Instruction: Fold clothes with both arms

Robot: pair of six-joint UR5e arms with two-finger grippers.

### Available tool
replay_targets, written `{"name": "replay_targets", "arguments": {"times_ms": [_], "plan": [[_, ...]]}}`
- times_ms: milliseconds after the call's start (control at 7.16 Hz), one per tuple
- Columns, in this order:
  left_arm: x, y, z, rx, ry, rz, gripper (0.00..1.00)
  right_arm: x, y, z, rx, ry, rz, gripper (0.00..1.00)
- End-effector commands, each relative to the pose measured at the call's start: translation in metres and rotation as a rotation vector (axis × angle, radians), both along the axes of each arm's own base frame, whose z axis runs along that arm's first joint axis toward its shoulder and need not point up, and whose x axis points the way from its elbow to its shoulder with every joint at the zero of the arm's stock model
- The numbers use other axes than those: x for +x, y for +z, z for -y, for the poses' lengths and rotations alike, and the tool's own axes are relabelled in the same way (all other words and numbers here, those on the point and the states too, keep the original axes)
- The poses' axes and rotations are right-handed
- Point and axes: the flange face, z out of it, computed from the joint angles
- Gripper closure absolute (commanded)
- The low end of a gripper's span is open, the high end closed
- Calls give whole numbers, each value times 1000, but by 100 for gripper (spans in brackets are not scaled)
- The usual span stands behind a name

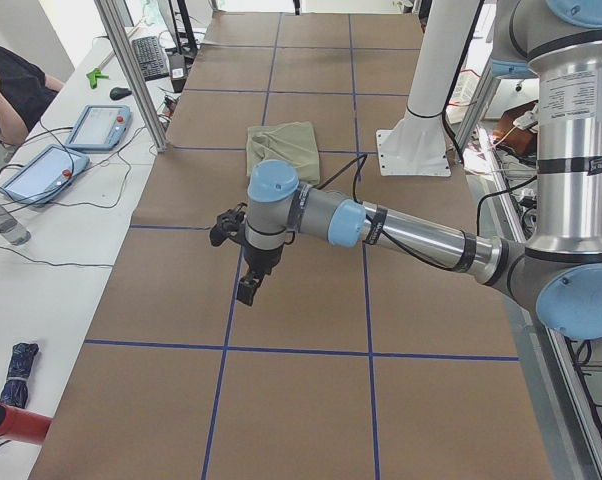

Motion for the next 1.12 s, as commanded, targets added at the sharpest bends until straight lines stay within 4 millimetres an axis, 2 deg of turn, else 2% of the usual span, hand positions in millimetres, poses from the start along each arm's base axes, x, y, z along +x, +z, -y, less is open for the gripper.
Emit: {"name": "replay_targets", "arguments": {"times_ms": [0, 140, 419, 699, 978], "plan": [[-12, 53, -25, -121, 27, -41, 0, 19, 45, -53, -93, 33, 22, 0], [-9, 67, -40, -137, 53, -83, 0, 20, 49, -58, -103, 37, 23, 0], [-6, 66, -42, -142, 55, -122, 0, 23, 53, -64, -56, 47, 39, 0], [-9, 62, -35, -144, 42, -116, 0, 22, 49, -63, -42, 50, 65, 0], [-11, 64, -37, -147, 36, -119, 0, 23, 48, -63, -37, 51, 64, 0]]}}
